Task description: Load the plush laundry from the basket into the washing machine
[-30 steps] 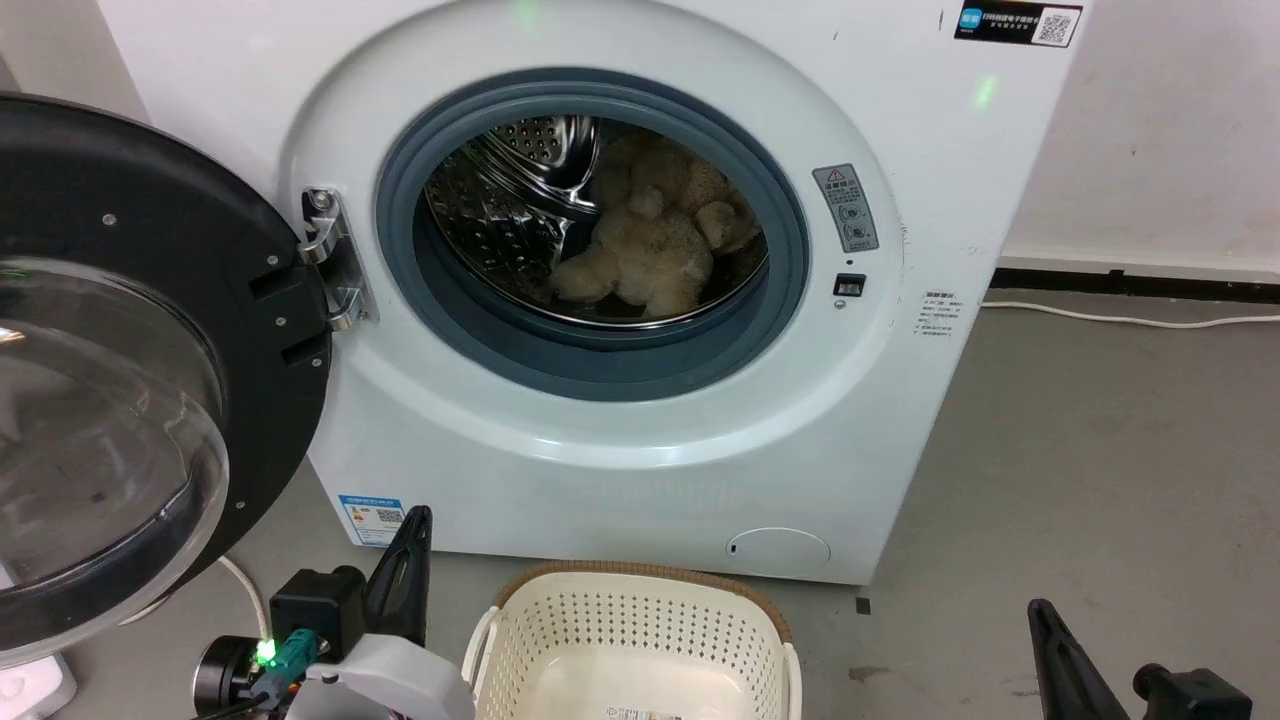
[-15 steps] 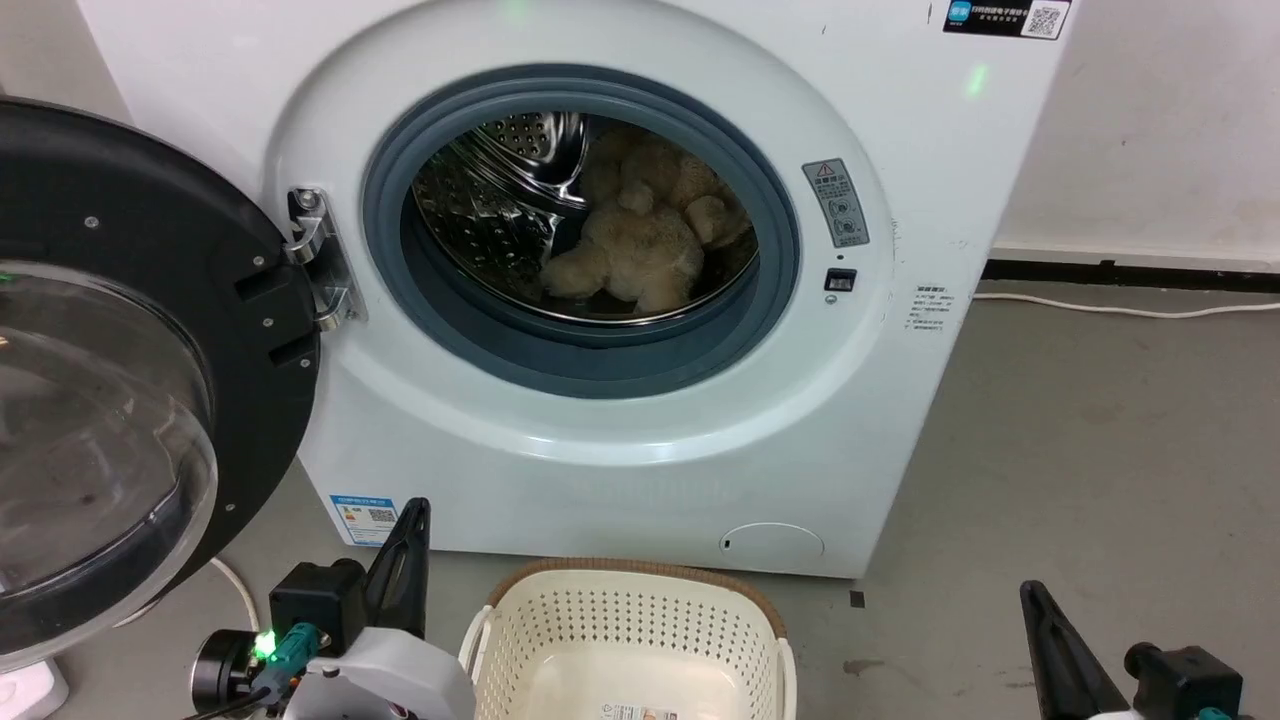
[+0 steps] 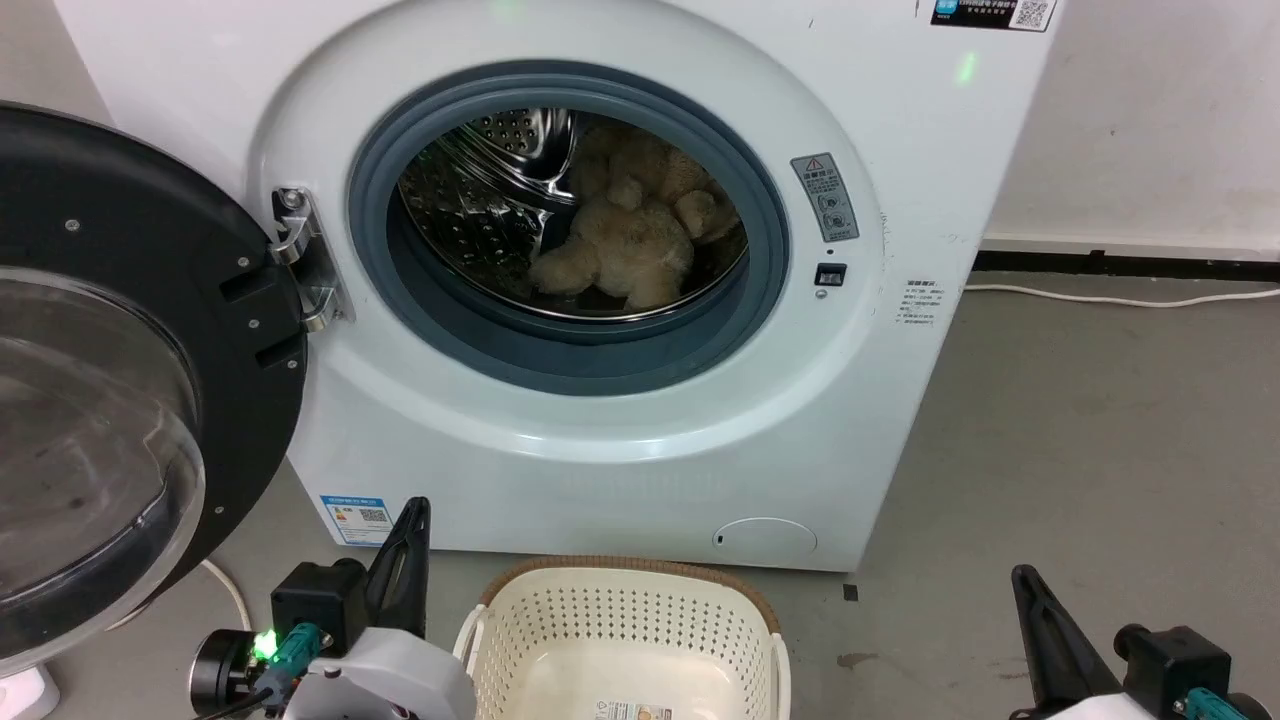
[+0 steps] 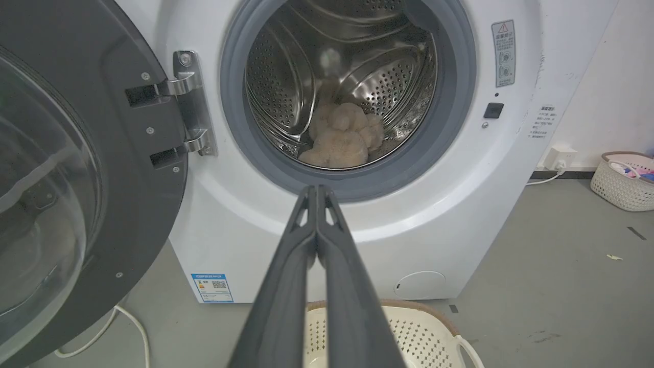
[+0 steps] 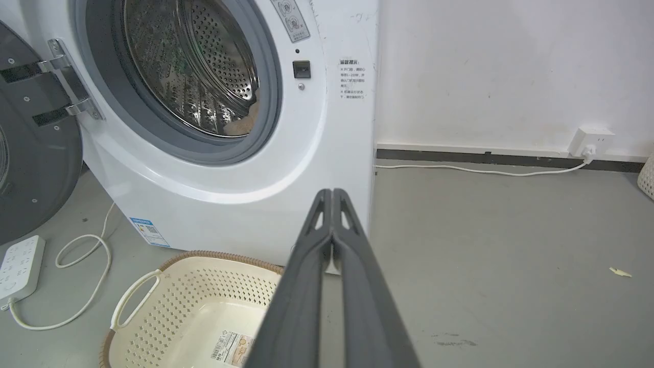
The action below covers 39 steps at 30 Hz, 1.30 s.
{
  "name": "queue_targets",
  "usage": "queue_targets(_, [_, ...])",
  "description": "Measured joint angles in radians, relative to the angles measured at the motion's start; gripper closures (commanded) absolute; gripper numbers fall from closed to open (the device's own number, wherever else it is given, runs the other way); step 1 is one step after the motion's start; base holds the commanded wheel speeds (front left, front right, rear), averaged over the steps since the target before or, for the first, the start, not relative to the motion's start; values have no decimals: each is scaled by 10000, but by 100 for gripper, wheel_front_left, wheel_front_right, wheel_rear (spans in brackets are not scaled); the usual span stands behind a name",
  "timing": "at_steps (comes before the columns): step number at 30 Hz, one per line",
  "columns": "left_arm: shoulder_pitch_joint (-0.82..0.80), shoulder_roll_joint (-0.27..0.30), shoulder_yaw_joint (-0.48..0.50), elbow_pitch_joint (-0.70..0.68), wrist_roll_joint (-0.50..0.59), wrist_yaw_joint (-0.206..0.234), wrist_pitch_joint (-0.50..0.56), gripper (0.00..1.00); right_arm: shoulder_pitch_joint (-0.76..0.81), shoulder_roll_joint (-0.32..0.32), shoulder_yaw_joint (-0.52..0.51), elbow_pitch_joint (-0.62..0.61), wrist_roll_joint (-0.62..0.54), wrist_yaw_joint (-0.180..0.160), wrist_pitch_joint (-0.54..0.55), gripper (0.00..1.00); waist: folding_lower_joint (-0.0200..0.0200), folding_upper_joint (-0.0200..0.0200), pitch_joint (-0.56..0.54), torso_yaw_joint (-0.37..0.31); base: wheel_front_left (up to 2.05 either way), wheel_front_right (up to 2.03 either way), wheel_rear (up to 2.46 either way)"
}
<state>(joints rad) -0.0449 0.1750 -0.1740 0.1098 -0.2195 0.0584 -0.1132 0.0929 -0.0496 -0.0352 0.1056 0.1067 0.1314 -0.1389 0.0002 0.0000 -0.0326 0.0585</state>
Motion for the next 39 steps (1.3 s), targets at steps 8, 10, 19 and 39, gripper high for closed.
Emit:
queue_targets(8, [16,-109,221,-119,267,-86,163,100,-85,-2,46,-128,-121,0,155,100,-1,0,39,-70,0,0,0])
queue_targets(10, [20,-140,265,-153,351,-88,174,100,-124,-2,56,-161,-127,0,211,100,-2,0,49,-87,0,0,0])
queue_targets(19, [49,-355,546,-314,665,-174,345,100,-218,-2,96,-307,-299,0,416,100,-2,0,102,-182,0,0,0])
queue_targets(39, [205,-708,1014,-616,1292,-347,686,100,-438,-2,194,-585,-614,0,836,100,-1,0,198,-356,0,0,0])
